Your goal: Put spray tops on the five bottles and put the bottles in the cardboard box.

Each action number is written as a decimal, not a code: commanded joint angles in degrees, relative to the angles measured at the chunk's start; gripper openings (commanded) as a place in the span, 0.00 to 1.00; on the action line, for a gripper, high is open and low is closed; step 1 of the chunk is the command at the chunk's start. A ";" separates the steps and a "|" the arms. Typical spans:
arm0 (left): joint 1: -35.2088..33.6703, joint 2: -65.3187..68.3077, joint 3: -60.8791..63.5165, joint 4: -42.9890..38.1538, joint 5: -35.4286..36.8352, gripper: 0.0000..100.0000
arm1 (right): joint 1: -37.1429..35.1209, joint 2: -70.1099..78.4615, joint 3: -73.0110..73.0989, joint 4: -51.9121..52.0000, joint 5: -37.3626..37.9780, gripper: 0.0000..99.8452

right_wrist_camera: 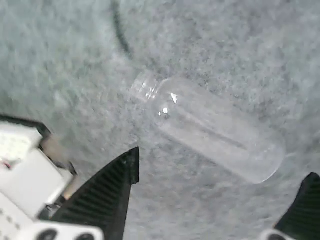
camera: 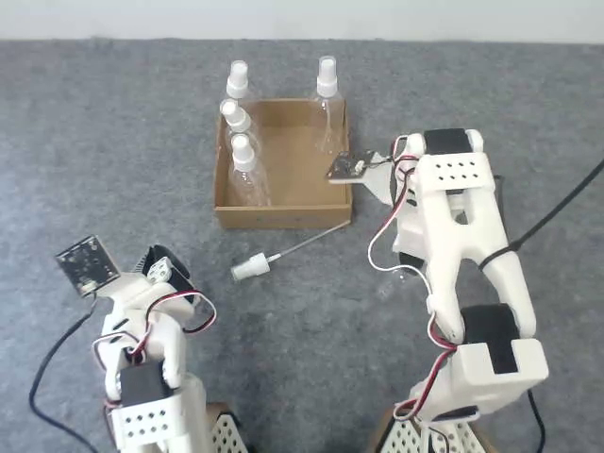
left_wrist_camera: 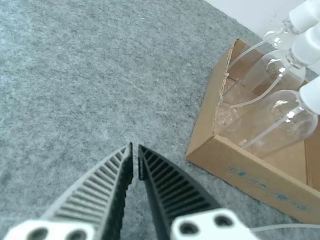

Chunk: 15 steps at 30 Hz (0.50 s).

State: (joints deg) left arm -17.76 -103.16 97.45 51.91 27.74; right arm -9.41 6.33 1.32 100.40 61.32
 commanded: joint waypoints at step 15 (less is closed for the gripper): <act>-0.18 -0.97 -0.84 -1.41 0.18 0.01 | 6.20 -3.47 10.55 -4.97 26.64 0.42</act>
State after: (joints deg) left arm -17.76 -103.16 97.45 51.91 27.74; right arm -3.52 6.33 9.58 99.69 86.11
